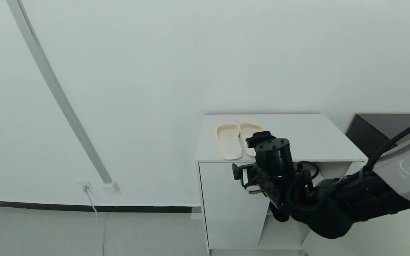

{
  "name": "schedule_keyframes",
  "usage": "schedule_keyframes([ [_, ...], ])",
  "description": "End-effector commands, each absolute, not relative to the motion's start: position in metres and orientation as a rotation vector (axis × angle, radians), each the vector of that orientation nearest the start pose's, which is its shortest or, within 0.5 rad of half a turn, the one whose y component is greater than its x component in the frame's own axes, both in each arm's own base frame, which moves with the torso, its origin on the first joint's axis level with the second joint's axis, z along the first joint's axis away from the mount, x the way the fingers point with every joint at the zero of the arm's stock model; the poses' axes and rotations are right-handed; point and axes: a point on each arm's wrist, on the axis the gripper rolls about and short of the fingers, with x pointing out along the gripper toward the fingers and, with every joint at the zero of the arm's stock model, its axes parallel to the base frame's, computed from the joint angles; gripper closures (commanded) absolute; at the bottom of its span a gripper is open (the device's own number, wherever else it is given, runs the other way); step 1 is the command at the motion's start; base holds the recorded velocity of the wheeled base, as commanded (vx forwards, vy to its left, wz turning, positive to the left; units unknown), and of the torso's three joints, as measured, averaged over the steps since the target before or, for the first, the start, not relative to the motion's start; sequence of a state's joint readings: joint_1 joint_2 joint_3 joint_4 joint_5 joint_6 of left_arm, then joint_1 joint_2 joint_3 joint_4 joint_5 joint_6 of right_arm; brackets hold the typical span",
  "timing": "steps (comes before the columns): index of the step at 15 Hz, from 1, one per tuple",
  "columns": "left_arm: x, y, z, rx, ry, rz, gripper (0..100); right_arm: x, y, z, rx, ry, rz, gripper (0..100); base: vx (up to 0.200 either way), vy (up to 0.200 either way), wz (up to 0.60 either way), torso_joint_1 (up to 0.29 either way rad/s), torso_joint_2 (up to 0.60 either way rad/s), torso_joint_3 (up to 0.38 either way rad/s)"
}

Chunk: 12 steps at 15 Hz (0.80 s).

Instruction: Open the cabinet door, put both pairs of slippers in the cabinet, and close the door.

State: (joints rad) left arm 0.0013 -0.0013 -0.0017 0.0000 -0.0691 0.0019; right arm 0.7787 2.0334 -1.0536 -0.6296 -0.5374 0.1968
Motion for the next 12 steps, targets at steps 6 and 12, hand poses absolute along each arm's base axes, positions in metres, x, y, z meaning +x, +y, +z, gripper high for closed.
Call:
schedule_keyframes([
  [6,-0.023,-0.002,0.076,0.003,-0.002,-0.067,100,0.283,0.268,0.161,0.048,0.274,0.179,0,0.167,0.0,0.0,-0.003,0.0,0.004],
  [12,-0.023,-0.002,0.076,0.0,-0.003,-0.067,100,0.279,0.272,0.144,0.022,0.309,0.186,0,0.167,0.0,0.0,0.004,0.0,0.001],
])
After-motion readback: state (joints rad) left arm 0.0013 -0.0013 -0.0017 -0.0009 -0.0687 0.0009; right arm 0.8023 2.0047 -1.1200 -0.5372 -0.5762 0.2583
